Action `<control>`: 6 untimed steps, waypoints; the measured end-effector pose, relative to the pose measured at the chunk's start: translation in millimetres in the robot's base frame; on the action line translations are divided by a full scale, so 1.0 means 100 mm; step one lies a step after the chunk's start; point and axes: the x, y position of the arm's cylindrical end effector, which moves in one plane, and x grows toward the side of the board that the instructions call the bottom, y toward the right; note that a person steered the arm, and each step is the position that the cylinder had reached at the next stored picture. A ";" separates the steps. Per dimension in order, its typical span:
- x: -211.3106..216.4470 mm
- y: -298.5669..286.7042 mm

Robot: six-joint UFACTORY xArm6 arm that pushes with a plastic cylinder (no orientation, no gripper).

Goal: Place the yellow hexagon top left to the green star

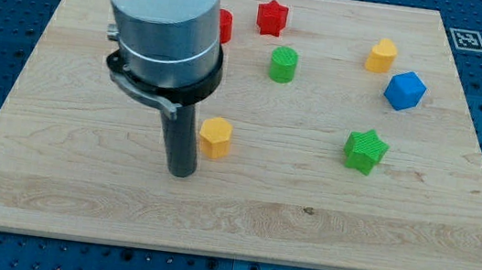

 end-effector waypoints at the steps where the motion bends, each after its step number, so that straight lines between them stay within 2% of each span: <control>1: -0.04 0.16; 4: -0.29 0.46; 6: -0.28 0.16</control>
